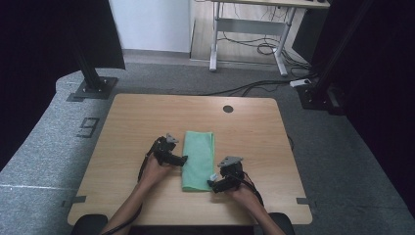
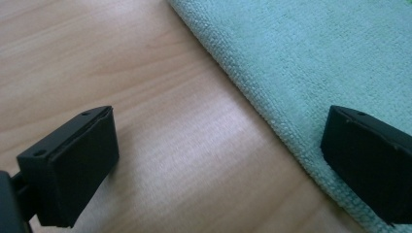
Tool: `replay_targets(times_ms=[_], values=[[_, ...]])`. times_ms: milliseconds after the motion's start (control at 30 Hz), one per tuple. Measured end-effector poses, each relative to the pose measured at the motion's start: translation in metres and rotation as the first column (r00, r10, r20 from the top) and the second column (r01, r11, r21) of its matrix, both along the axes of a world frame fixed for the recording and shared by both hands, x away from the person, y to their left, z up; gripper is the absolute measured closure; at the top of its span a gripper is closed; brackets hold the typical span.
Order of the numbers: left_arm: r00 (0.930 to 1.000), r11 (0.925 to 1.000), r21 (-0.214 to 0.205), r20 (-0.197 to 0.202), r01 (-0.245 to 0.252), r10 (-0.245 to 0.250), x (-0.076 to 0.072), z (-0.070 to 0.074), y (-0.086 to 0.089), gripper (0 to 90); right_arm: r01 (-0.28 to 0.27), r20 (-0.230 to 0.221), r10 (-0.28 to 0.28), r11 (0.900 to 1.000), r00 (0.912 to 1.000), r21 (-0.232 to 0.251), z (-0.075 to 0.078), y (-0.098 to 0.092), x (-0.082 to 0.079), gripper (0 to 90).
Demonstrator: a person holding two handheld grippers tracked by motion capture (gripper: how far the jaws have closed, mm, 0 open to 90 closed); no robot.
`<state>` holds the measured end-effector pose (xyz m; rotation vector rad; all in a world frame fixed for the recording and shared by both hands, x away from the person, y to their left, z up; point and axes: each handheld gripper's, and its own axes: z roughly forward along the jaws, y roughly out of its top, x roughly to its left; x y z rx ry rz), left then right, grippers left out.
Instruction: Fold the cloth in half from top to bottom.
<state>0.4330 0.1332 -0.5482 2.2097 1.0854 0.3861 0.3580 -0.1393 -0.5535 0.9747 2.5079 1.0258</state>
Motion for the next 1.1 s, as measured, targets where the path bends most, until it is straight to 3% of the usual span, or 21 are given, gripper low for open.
replay_targets(times_ms=[267, 433, 500, 733, 900, 1100], values=[[0.9991, 0.9991, 0.01, -0.01, 0.041, -0.041, -0.02, 0.001, 0.006, 0.7, -0.025, -0.002, 0.025, 0.9997, 0.9997, -0.005, 0.0, 0.003, -0.019, 0.0], [0.999, 0.999, -0.001, 0.001, 0.045, -0.045, -0.021, 0.0, 0.007, 0.3, -0.046, -0.022, 0.045, 0.9986, 0.9987, -0.025, 0.006, 0.006, -0.019, 2.8], [0.9988, 0.9988, -0.005, 0.007, 0.048, -0.048, -0.022, -0.001, 0.008, 0.0, -0.046, -0.03, 0.045, 0.9989, 0.9985, -0.011, 0.011, 0.005, -0.016, 3.0], [0.9993, 0.9993, -0.006, 0.008, 0.038, -0.038, -0.023, -0.001, 0.008, 0.0, 0.0, -0.034, 0.001, 0.9997, 0.9994, 0.025, 0.023, 0.002, 0.014, 4.6], [0.9993, 0.9993, -0.006, 0.007, 0.036, -0.036, -0.023, -0.001, 0.008, 0.0, -0.007, -0.05, 0.009, 0.9985, 0.9987, 0.054, 0.026, 0.005, 0.039, 8.2], [0.9993, 0.9994, -0.005, 0.007, 0.036, -0.036, -0.023, -0.001, 0.008, 0.0, 0.019, -0.054, -0.017, 0.9985, 0.9984, 0.052, 0.029, 0.012, 0.065, 15.9]])
